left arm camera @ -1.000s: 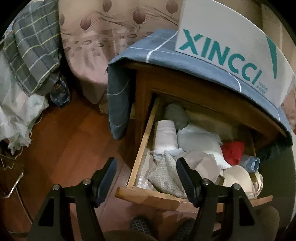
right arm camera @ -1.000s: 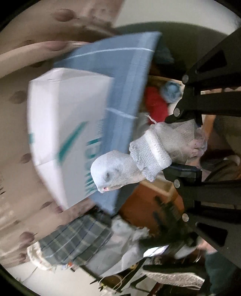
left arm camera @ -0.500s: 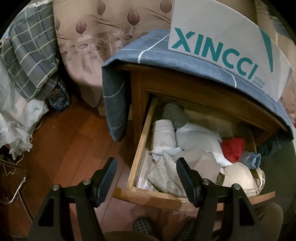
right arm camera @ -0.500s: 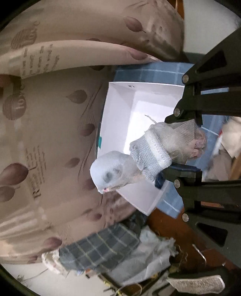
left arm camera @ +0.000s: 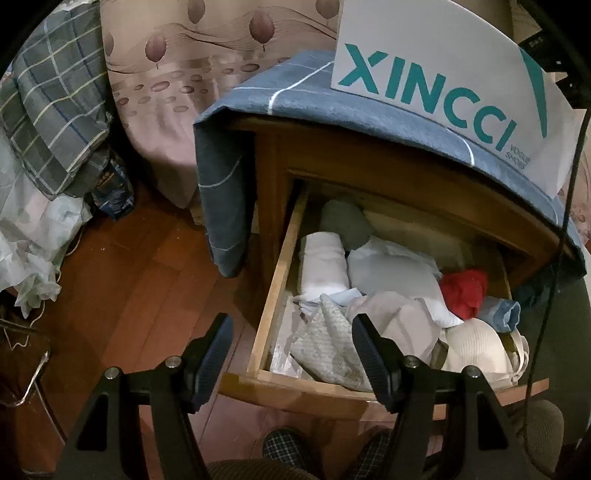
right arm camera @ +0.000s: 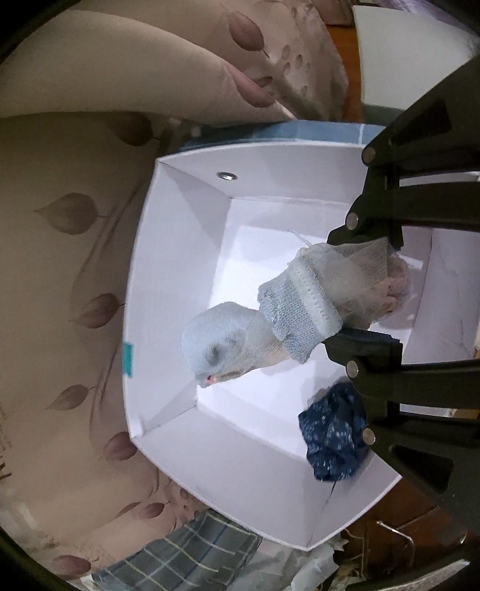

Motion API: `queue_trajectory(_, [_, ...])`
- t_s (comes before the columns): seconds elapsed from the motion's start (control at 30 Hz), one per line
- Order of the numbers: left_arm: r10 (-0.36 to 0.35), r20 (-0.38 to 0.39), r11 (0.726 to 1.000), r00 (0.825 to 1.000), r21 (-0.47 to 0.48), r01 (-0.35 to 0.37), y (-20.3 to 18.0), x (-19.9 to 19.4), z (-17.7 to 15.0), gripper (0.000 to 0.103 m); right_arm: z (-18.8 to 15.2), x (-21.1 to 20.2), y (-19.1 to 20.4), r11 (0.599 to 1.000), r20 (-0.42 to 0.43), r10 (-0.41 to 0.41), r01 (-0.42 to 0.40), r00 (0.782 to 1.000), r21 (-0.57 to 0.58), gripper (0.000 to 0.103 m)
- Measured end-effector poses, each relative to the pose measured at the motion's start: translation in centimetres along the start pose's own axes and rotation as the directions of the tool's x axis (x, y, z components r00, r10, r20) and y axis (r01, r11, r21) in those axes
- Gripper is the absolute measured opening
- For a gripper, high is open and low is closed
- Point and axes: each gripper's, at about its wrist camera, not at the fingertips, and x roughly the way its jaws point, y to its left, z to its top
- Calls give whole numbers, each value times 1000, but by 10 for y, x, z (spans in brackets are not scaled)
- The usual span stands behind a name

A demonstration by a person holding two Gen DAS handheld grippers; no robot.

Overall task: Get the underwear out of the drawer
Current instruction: 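Carry the sock bundle over the white box with the right gripper, then release the sock bundle into the box and return the right gripper to the drawer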

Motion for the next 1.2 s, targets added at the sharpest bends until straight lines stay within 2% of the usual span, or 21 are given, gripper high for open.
queue_trajectory(0.2, [3, -1, 1000, 1000, 2, -3, -1, 0, -1, 69, -5, 16, -6, 1000, -36, 0, 1, 999, 8, 33])
queue_trajectory(0.33, [3, -6, 1000, 1000, 0, -3, -1, 1, -1, 69, -6, 14, -2, 1000, -30, 1, -1, 1000, -2, 42])
queue_trajectory(0.43, [3, -6, 1000, 1000, 1, -3, -1, 1, 0, 69, -7, 8, 3, 1000, -17, 19, -19, 1000, -8, 53])
queue_trajectory(0.57, [6, -7, 1000, 1000, 2, -6, -2, 1, -1, 69, -7, -5, 9, 999, 5, 0, 0, 1000, -32, 58])
queue_trajectory(0.7, [1, -10, 1000, 1000, -10, -1, -1, 2, -2, 69, -15, -34, 12, 998, 44, 38, -36, 998, -46, 59])
queue_trajectory(0.9, [-7, -14, 1000, 1000, -18, 7, 1, 1, -2, 69, -52, -76, 13, 991, 54, 98, -93, 994, -98, 64])
queue_trajectory(1.07, [-23, -27, 999, 999, -41, 22, 6, 3, -1, 69, -93, -91, 4, 985, 1, 151, -151, 988, -86, 66])
queue_trajectory(1.2, [-36, -39, 998, 999, -58, 34, 9, 5, 0, 69, -131, -85, -3, 983, -65, 165, -170, 984, -66, 67])
